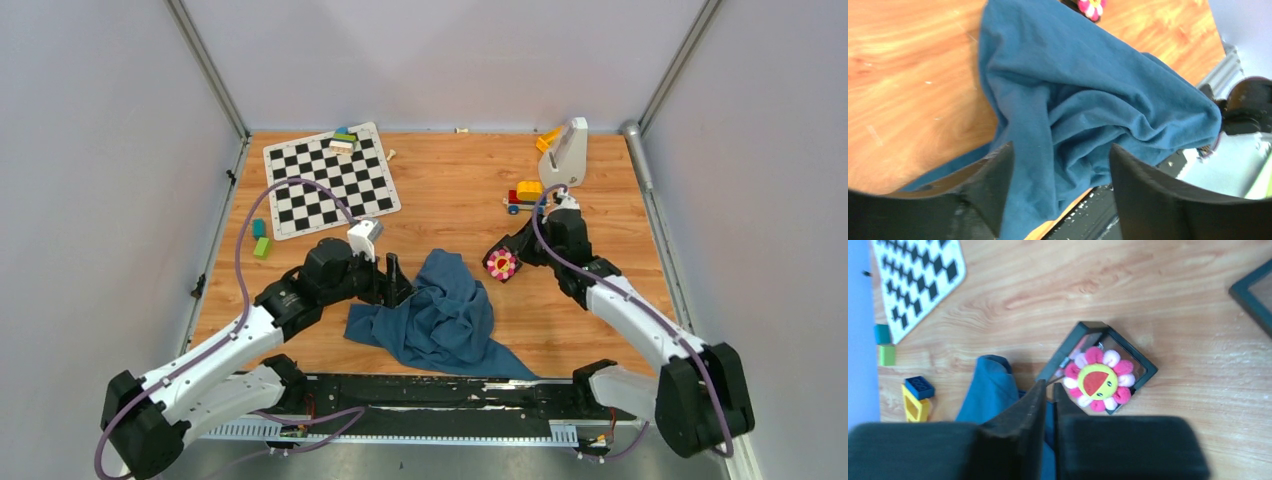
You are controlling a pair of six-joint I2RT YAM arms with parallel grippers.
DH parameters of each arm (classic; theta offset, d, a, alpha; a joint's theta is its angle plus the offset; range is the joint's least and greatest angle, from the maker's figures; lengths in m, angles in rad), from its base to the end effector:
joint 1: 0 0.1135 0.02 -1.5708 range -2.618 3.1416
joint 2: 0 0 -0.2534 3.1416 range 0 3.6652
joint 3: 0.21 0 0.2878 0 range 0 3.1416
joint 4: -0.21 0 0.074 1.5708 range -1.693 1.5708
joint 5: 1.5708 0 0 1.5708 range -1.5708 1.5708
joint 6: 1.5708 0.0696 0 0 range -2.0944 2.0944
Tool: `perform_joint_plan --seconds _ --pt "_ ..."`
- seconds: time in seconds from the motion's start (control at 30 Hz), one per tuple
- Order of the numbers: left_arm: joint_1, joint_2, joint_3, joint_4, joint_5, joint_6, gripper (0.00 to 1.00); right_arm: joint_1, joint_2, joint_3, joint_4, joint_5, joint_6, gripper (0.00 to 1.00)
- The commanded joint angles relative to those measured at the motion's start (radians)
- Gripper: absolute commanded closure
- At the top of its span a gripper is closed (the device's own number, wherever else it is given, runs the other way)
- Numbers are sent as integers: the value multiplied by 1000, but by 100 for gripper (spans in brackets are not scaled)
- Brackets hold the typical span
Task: Remove the brooch from the garment
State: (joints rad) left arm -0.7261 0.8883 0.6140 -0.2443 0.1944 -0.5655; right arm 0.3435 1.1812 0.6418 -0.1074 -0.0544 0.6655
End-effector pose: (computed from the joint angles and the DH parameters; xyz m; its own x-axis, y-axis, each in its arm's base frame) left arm 0.1937 -0.1900 0.2211 -0.7292 -0.0556 -0.6820 0.4574 0.7017 -0.5462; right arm 0.2912 0.1082 0.1683 -0.6792 0.4119 -0.6075 0.0537 0.8534 0.5185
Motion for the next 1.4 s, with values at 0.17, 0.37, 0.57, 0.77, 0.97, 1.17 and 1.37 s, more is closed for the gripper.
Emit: perform_joint_plan --seconds 0.17,0.37,0.57,0.77,0.97,1.17,1.37 --pt "3 -171 49 -19 -491 148 0 -6 -279 -54 -44 320 -142 50" --pt "4 -301 -125 235 -822 408 0 -31 -404 -197 211 398 -251 4" --pt "123 -305 -248 462 -946 605 0 -161 -321 -253 350 317 -337 1" --pt "358 -220 -369 690 -792 581 0 -395 -376 -411 594 52 -411 0" --pt "480 22 -406 941 -703 610 1 -445 -261 -507 848 102 -432 0" --pt "568 196 -402 1091 -584 617 4 -443 -48 -512 1072 71 -512 0" --pt "625 323 -370 1183 -508 614 5 -441 218 -532 1363 26 -546 8"
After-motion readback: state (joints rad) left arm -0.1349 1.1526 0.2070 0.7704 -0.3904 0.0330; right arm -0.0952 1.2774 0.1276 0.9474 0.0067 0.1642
